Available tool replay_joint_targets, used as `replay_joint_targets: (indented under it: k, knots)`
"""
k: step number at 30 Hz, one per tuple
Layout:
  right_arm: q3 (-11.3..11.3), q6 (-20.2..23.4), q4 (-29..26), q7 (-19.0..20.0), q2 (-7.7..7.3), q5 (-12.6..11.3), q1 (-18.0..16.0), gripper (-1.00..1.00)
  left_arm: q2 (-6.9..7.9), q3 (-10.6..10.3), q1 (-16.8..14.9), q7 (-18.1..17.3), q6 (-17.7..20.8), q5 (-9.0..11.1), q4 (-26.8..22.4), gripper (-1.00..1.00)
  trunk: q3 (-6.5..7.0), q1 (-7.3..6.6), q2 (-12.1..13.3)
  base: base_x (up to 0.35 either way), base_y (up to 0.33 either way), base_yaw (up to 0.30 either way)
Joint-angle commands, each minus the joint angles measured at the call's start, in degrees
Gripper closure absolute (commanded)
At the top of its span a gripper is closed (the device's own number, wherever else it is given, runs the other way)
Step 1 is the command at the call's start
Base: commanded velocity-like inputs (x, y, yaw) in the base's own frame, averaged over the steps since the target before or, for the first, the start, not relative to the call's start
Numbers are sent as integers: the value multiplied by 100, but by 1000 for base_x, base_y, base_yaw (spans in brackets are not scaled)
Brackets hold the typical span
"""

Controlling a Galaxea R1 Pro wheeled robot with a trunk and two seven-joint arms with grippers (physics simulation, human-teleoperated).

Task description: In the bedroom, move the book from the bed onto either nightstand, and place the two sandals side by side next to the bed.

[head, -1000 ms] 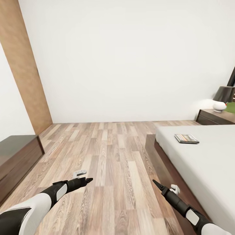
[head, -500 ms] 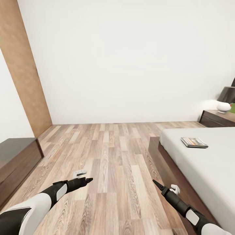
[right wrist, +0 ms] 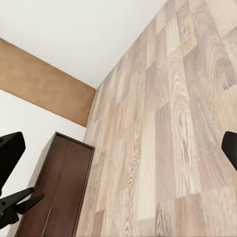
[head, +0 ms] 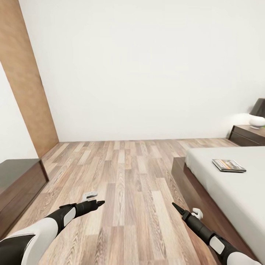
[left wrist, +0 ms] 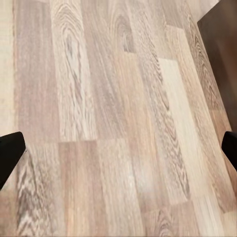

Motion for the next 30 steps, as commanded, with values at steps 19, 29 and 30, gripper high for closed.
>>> replay_joint_targets:
  k: [19, 29, 30]
  knots:
    - [-10, 39, 5, 19, -1, -10, -3, -100, 0, 44, -1, -21, 60, 27, -5, -100, -6, 1, -2, 187, 105, 0]
    - [-10, 41, 6, 19, -1, -10, -3, -100, 0, 44, -1, -21, 60, 32, -5, -100, -6, 1, -2, 179, 97, -98]
    - [-10, 41, 6, 19, -1, -10, -3, -100, 0, 44, -1, -21, 60, 32, -5, -100, -6, 1, -2, 112, 46, -194]
